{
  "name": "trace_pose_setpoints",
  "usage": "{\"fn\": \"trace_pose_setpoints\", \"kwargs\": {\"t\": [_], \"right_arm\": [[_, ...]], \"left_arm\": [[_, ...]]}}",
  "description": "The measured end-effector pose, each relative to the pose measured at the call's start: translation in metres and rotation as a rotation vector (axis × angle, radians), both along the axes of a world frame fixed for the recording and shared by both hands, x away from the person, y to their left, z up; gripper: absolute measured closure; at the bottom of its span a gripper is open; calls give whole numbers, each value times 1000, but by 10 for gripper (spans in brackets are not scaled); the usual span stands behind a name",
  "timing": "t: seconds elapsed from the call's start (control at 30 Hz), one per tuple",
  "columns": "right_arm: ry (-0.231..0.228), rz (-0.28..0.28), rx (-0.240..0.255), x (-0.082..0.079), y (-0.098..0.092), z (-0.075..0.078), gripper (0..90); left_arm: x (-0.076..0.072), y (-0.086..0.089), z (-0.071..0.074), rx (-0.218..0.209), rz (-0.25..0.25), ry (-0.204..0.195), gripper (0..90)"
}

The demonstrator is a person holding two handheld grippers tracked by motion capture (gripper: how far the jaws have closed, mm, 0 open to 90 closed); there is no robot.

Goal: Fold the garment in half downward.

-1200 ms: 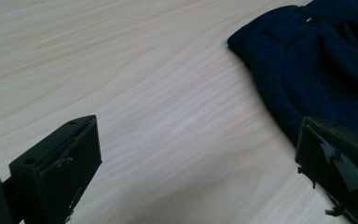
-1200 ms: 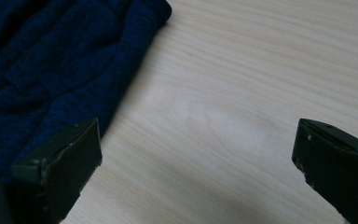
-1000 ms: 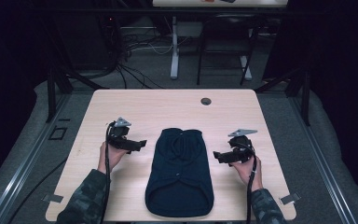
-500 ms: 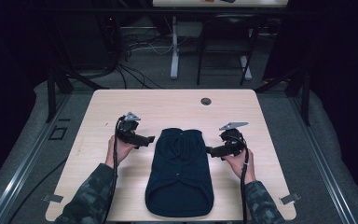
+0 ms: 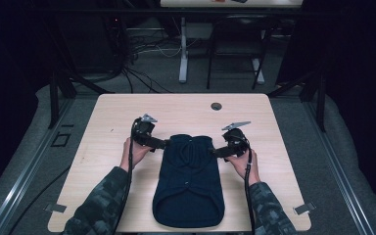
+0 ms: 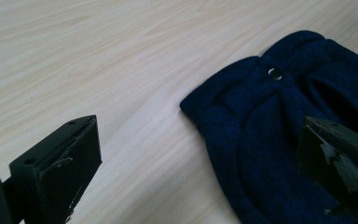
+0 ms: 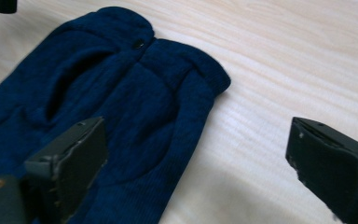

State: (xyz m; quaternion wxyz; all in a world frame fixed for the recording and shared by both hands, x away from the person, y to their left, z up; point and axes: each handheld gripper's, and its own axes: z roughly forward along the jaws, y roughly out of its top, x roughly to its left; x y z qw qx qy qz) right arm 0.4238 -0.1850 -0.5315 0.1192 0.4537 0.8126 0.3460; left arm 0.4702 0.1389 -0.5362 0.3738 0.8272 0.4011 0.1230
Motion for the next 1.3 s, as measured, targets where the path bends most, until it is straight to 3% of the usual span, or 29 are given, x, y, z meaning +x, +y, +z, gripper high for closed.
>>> {"fn": "trace_pose_setpoints", "kwargs": {"t": [0.27, 0.37, 0.7, 0.9, 1.1, 1.23, 1.3], "right_arm": [[30, -10, 11, 19, 8, -7, 104], [39, -9, 10, 27, 13, -9, 137], [100, -48, 25, 52, 24, -26, 334], [117, -48, 17, 57, 27, -31, 475], [131, -19, 19, 57, 30, -33, 616], [130, -10, 21, 55, 34, -33, 703], [118, -12, -4, 52, 37, -31, 727]], "left_arm": [[13, -14, -8, 17, 17, 21, 12], [18, -20, -14, 29, 13, 47, 29], [29, -35, -30, 46, 25, 105, 161], [31, -37, -33, 32, 16, 123, 302], [26, -43, -32, 72, -29, 97, 478], [23, -45, -32, 84, -30, 87, 563], [22, -47, -31, 87, -37, 96, 657]]}}
